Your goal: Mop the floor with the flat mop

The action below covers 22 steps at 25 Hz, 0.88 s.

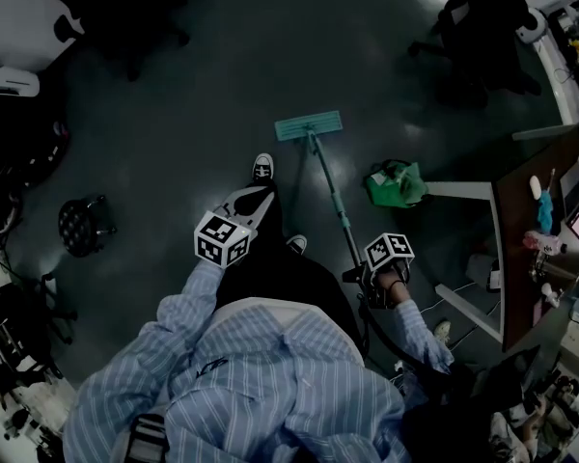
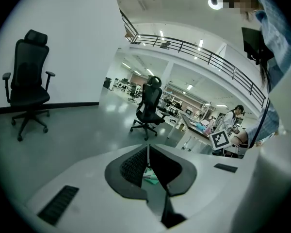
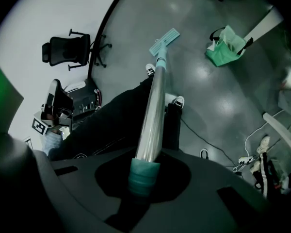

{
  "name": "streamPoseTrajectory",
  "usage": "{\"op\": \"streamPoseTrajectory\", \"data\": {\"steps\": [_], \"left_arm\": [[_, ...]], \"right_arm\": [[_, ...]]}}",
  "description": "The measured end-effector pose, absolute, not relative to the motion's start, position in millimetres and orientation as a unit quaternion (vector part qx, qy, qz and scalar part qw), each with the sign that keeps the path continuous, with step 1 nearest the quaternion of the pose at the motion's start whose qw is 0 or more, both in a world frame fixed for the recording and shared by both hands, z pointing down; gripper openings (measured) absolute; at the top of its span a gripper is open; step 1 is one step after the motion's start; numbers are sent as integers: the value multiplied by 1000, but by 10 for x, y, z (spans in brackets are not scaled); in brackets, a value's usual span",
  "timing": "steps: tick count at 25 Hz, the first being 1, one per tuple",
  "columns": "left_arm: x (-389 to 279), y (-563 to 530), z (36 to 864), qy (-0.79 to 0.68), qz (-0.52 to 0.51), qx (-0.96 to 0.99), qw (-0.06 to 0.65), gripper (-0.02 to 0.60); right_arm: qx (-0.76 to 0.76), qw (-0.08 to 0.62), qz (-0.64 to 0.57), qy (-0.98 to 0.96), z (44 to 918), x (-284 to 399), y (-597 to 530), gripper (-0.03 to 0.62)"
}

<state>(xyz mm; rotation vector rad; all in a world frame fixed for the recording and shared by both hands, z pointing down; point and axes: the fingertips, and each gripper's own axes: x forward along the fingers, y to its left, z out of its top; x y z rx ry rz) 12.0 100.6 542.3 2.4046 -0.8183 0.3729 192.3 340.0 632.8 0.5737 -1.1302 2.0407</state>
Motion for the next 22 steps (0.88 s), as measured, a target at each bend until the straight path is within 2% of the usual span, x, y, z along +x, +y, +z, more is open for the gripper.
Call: {"op": "streamPoseTrajectory", "data": {"steps": [9, 22], "left_arm": [[-83, 222, 5453, -316, 141, 891, 295, 14], [-548, -887, 5539, -325, 133, 876, 329, 14]], "right_arm": [[210, 378, 788, -439, 6393, 1769, 2349, 38], [206, 405, 774, -441, 6695, 1360, 224, 38]]}}
